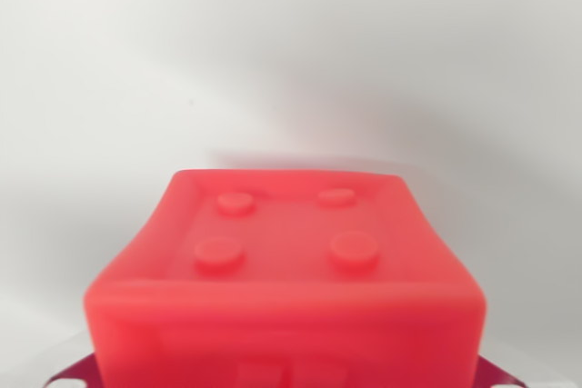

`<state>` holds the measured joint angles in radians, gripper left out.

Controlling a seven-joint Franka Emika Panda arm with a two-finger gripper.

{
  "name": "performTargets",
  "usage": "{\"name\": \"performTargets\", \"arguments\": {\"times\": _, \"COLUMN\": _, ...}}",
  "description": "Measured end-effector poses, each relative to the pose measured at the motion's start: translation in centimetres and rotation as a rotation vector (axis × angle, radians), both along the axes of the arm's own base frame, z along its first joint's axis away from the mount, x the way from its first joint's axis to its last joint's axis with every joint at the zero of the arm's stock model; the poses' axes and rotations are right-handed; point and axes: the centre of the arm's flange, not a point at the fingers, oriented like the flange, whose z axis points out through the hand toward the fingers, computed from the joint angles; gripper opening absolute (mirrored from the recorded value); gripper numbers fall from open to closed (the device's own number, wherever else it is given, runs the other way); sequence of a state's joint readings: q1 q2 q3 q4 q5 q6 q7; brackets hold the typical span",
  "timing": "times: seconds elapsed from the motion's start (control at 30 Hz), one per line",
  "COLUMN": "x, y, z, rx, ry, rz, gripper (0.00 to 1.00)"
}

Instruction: Destack cube

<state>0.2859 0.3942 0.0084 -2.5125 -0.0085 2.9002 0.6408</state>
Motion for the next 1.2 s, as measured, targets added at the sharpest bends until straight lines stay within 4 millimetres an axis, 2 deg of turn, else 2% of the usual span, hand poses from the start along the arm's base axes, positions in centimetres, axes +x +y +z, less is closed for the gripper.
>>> {"name": "performTargets", "arguments": {"times": 0.5, "x": 0.0, "y": 0.0, "z": -1.6, "rx": 0.0, "ry": 0.0, "rz": 0.0, "gripper": 0.0}}
{"name": "performTargets", "arguments": {"times": 0.53, "x": 0.0, "y": 0.0, "z": -1.6, "rx": 0.0, "ry": 0.0, "rz": 0.0, "gripper": 1.0}}
{"name": "performTargets", "arguments": {"times": 1.2, "x": 0.0, "y": 0.0, "z": -1.6, "rx": 0.001, "ry": -0.002, "rz": 0.0, "gripper": 1.0}}
